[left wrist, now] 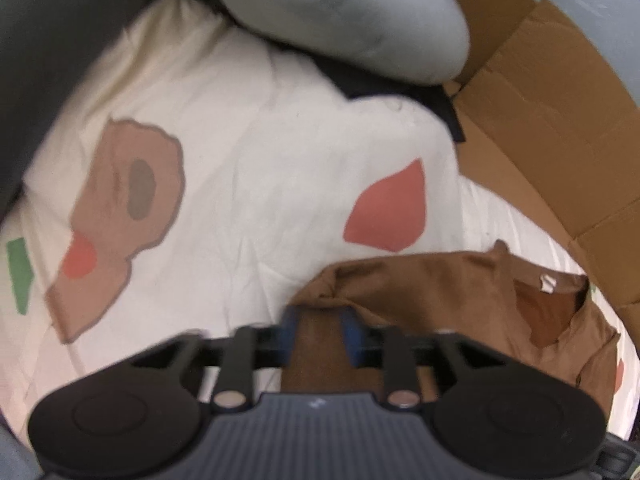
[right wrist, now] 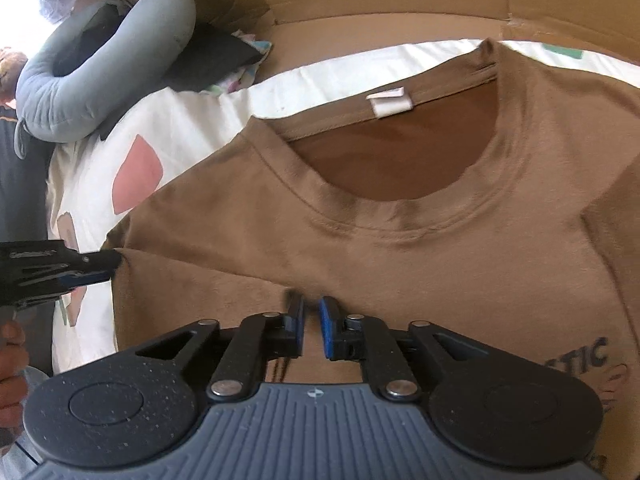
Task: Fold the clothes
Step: 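Open the right gripper to release the folded shirt edge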
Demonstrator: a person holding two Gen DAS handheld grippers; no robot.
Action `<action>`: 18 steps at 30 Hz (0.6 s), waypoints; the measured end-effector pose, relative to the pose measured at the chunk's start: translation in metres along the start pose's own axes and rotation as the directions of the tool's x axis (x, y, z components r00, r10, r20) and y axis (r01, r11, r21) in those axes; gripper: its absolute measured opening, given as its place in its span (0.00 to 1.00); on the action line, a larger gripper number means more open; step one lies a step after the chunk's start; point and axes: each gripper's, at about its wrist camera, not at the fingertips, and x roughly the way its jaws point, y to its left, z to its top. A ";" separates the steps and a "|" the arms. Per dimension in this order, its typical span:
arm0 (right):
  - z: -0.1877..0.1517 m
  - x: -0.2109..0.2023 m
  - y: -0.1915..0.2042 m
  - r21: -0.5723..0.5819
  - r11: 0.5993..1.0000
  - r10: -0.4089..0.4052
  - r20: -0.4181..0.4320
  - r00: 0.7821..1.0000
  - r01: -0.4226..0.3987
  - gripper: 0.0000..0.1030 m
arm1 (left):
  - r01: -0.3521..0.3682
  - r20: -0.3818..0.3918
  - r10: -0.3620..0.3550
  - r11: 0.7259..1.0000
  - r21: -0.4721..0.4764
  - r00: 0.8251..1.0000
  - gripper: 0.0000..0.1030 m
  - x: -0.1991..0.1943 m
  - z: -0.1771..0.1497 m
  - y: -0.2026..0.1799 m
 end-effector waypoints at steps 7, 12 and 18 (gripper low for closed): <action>0.001 -0.046 0.000 -0.086 0.996 -0.023 0.017 1.000 0.024 0.44 | 0.019 0.009 -0.020 0.997 0.075 1.000 0.70 -0.024 -0.017 -0.025; 0.003 -0.084 -0.015 -0.062 0.998 -0.033 0.002 0.999 0.033 0.58 | 0.010 -0.014 -0.009 0.997 0.081 1.000 0.75 -0.038 -0.031 -0.040; 0.006 -0.133 -0.016 -0.066 0.998 -0.025 0.007 1.000 0.025 0.78 | 0.016 -0.025 -0.014 0.996 0.089 1.000 0.80 -0.074 -0.054 -0.053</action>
